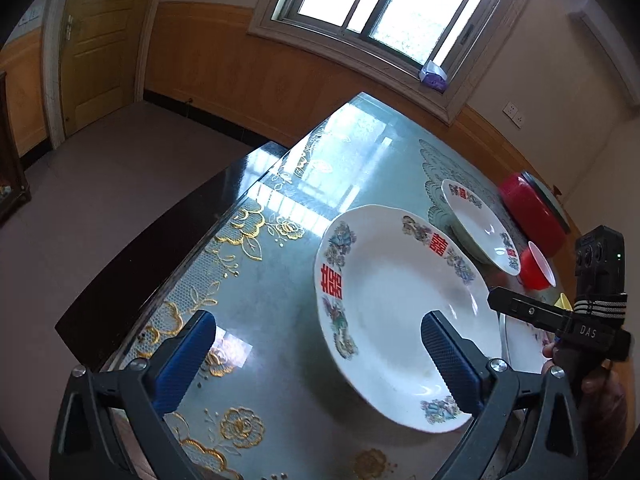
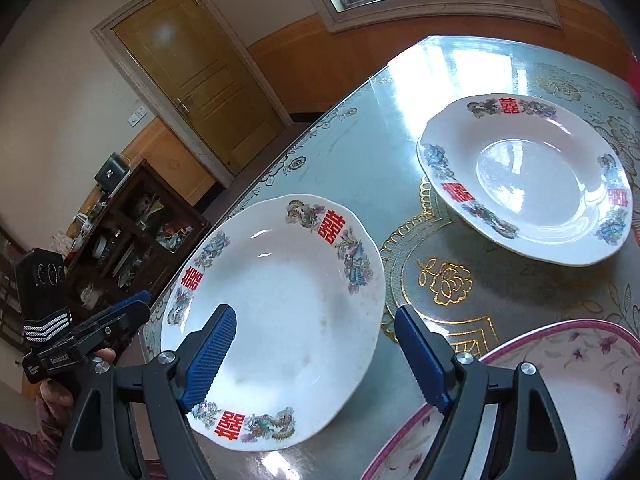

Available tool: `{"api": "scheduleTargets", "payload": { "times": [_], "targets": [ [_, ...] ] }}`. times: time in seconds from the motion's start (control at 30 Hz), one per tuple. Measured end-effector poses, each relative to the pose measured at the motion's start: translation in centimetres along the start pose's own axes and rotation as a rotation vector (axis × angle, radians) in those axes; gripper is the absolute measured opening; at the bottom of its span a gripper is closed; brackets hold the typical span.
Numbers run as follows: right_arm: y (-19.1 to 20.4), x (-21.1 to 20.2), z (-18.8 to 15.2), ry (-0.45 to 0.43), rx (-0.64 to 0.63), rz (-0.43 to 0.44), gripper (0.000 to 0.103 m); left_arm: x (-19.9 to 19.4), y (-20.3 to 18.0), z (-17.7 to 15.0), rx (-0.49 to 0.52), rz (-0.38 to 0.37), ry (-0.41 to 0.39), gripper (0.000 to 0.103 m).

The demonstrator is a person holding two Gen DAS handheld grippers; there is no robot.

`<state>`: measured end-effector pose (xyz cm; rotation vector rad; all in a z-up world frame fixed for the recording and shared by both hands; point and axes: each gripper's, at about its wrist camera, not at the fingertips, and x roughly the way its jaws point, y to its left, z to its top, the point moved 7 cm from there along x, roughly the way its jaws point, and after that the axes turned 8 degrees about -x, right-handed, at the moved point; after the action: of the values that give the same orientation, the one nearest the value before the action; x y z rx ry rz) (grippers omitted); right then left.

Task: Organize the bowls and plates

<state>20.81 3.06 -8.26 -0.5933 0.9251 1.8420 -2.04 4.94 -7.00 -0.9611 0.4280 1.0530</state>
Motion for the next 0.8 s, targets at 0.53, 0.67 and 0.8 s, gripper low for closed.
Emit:
{"api": "scheduleTargets", "payload": {
  "times": [0.53,0.67,0.8],
  "targets": [
    [1.0,4.6,-0.1,0.100,-0.141,-0.128,0.061,5.0,-2.6,-0.1,0.156,-0.088,0.126,0.055],
    [0.9,4.2,-0.5,0.109,-0.159,-0.137,0.063,4.8,-2.8,-0.7,0.169,-0.071,0.104,0.053],
    [0.9,4.3,-0.5,0.125,-0.178,-0.138,0.063,4.3,-2.5,-1.1,0.167,-0.046,0.101,0.051]
  ]
}}
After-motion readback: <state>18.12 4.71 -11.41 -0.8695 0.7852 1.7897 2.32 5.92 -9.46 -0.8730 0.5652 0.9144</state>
